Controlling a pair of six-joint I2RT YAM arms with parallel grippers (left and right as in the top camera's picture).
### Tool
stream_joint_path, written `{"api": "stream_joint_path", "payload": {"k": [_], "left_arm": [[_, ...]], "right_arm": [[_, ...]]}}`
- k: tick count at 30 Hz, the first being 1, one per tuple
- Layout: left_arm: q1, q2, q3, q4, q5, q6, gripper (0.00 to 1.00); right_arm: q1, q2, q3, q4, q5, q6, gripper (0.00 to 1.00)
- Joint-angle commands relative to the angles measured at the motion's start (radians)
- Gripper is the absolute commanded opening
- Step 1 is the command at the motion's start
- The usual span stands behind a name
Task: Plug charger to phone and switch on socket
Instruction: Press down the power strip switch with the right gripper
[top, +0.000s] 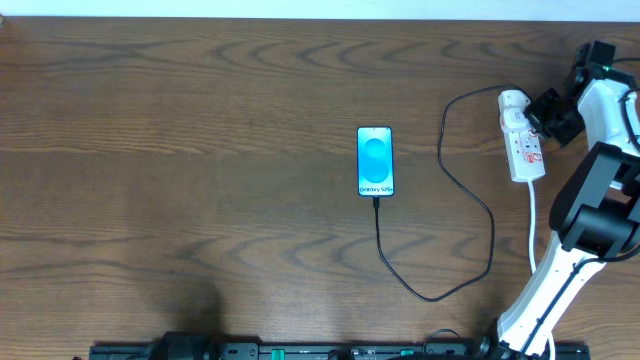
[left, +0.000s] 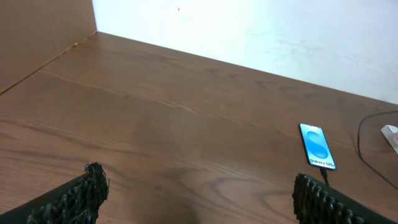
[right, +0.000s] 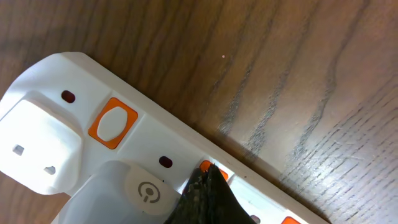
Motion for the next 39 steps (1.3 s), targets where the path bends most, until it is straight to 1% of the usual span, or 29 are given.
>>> {"api": "stream_joint_path", "payload": {"k": [1, 12, 22, 25, 28, 33, 36, 39], "left_arm": [[0.003, -0.008, -0.003, 0.0, -0.009, 0.006, 0.96], [0.003, -0.008, -0.003, 0.0, -0.009, 0.006, 0.96], [0.003, -0.008, -0.003, 0.0, -0.009, 0.006, 0.96], [0.003, -0.008, -0.003, 0.0, -0.009, 0.006, 0.96], [0.003, -0.008, -0.003, 0.0, -0.009, 0.006, 0.97], [0.003, -0.008, -0.003, 0.0, -0.009, 0.006, 0.96], [0.003, -0.008, -0.003, 0.0, -0.009, 0.006, 0.97], [0.003, -0.008, -0.003, 0.0, -0.009, 0.006, 0.96]], "right_arm": [[0.071, 0.008, -0.017, 0.003, -0.087, -0.015, 0.01], [0.141, 0.008, -0.017, -0.008, -0.128, -0.049, 0.01], [0.144, -0.002, -0.014, -0.014, -0.124, -0.068, 0.01], [0.132, -0.052, -0.014, -0.036, -0.106, -0.067, 0.01], [0.124, -0.133, -0.014, -0.046, -0.029, -0.066, 0.01], [0.124, -0.319, -0.014, -0.066, 0.169, -0.04, 0.01], [0.123, -0.419, -0.014, -0.069, 0.234, -0.04, 0.01], [0.119, -0.502, -0.014, -0.072, 0.259, -0.04, 0.01]]}}
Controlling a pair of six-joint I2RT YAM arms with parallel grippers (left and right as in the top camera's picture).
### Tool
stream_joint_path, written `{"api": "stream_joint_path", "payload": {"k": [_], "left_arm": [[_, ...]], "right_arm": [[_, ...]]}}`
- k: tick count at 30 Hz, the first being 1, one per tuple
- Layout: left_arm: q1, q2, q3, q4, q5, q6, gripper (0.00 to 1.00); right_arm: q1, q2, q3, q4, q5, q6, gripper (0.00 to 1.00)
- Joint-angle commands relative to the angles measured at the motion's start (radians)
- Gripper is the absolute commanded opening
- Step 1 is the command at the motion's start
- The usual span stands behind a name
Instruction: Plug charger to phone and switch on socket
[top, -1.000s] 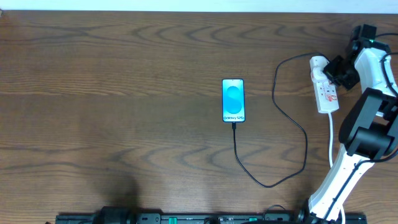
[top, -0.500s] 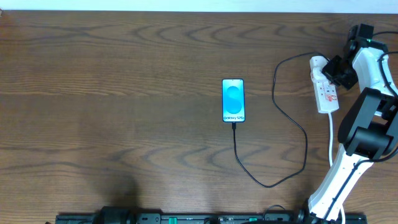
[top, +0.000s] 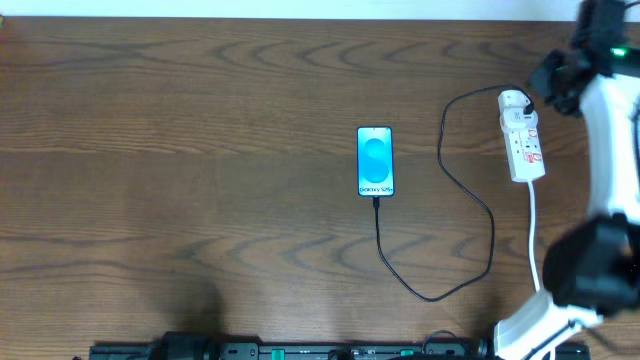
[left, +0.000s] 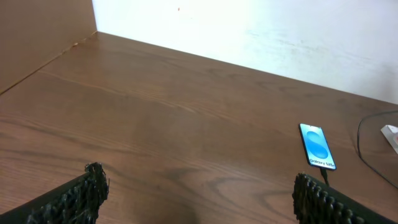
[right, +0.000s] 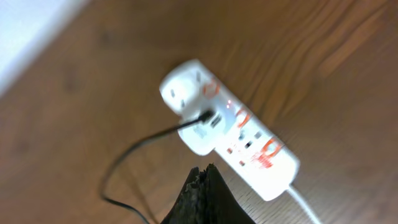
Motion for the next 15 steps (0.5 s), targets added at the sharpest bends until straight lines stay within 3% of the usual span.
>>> {"api": "stream_joint_path", "payload": {"k": [1, 15], "left_arm": [[0.003, -0.008, -0.003, 0.0, -0.009, 0.006, 0.96], [0.003, -0.008, -0.003, 0.0, -0.009, 0.006, 0.96]], "right_arm": [[-0.014, -0.11, 0.013, -0.008, 0.091, 0.004, 0.01], [-0.007, -0.42, 0.013, 0.034, -0.007, 0.016, 0.01]]}}
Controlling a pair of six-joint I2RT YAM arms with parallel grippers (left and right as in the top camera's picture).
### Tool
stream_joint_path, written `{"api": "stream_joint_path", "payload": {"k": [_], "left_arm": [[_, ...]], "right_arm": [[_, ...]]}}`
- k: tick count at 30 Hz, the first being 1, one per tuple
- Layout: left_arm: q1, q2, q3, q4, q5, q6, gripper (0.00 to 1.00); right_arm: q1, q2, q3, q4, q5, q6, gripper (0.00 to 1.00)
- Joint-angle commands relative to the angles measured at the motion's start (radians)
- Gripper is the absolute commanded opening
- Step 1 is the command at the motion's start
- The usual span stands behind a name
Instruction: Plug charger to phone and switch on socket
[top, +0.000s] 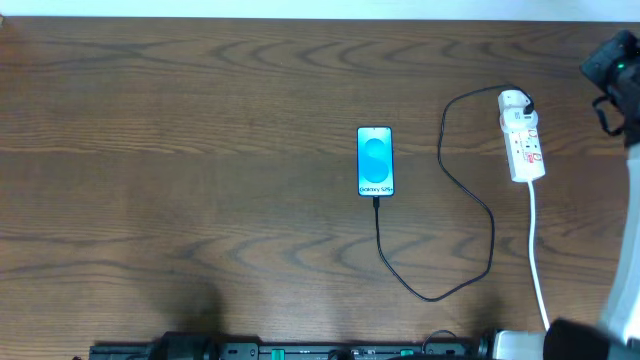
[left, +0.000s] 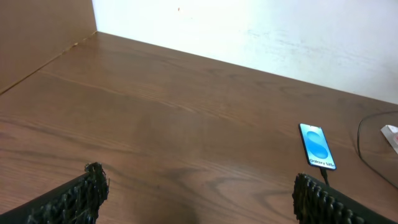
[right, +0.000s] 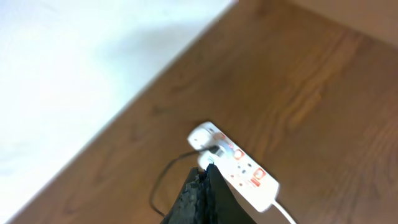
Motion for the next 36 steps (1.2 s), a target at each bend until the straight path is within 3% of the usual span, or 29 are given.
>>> {"api": "stream_joint_path", "payload": {"k": [1, 15, 21, 30, 36], "left_arm": [[0.003, -0.008, -0.003, 0.0, -0.009, 0.006, 0.96], [0.003, -0.008, -0.003, 0.0, -0.009, 0.006, 0.96], [0.003, -0.008, -0.003, 0.0, -0.009, 0.006, 0.96], [0.003, -0.008, -0.003, 0.0, -0.009, 0.006, 0.97], [0.003, -0.008, -0.003, 0.0, -0.009, 0.006, 0.96]], "right_arm": [[0.007, -0.108, 0.004, 0.028, -0.076, 0.011, 0.01], [0.009, -0.349, 0.004, 0.06, -0.135, -0.047, 0.01], [0.009, -0.396, 0.003, 0.034, -0.158, -0.061, 0.09], [0.009, -0.457, 0.001, 0.019, -0.482, -0.061, 0.09], [0.051, -0.546, -0.043, 0.06, -0.504, -0.061, 0.1]]}}
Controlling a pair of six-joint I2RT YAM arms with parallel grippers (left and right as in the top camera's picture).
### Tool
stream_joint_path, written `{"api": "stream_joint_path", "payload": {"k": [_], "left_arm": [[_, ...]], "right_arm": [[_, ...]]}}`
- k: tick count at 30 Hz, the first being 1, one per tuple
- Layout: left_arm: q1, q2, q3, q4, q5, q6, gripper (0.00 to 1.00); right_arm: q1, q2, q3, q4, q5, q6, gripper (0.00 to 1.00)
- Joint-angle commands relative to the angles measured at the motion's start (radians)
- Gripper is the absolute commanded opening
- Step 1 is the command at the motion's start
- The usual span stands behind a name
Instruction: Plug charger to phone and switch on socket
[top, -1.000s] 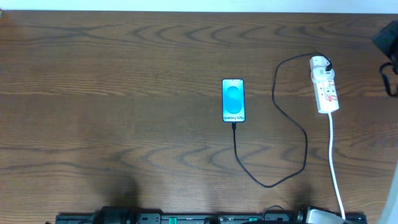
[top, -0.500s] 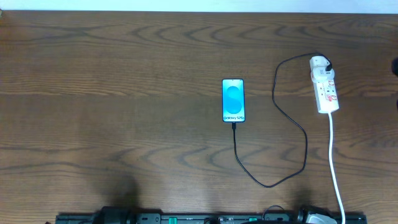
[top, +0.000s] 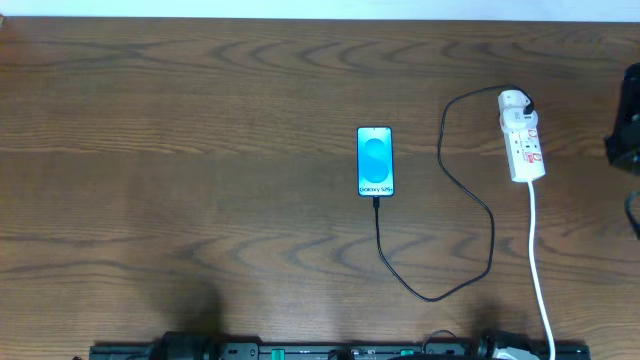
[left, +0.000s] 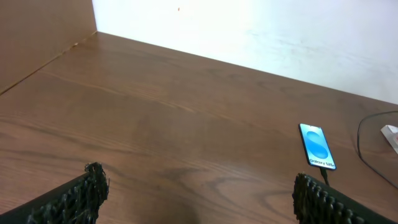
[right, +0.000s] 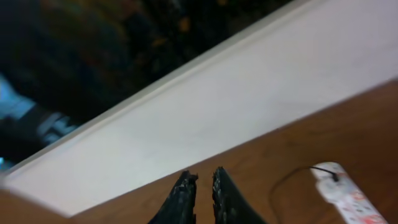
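The phone (top: 375, 160) lies face up mid-table, its screen lit blue, also seen in the left wrist view (left: 317, 146). A black charger cable (top: 488, 235) runs from the phone's near end in a loop to the plug at the far end of the white power strip (top: 522, 148). My right gripper (right: 203, 173) is high above the table with a narrow gap between its fingers and nothing in it; the power strip (right: 348, 193) lies low at the right of its view. My left gripper (left: 199, 196) hovers wide open and empty near the table's front.
A dark piece of the right arm (top: 625, 150) shows at the right edge of the overhead view. A white wall (left: 261, 31) runs along the table's far edge. A brown side panel (left: 37, 31) stands at the left.
My right gripper has gone higher and further from the power strip, its view now tilted up at the wall. Its fingers, pressed together before, now show a narrow gap. The left arm has not moved.
My right gripper was shut with its tip on the power strip by an orange switch. Then it was lifted off, and a small red light showed on the strip. It stood ever further away at each moment. The phone and cable stayed put.
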Motion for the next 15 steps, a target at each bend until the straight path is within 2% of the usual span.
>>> {"api": "stream_joint_path", "payload": {"k": [1, 15], "left_arm": [[0.003, -0.008, -0.003, 0.0, -0.009, 0.006, 0.97], [0.003, -0.008, -0.003, 0.0, -0.009, 0.006, 0.96]], "right_arm": [[0.026, -0.08, -0.038, 0.029, -0.058, -0.014, 0.11], [0.069, -0.393, -0.163, 0.158, -0.058, -0.015, 0.12]]}}
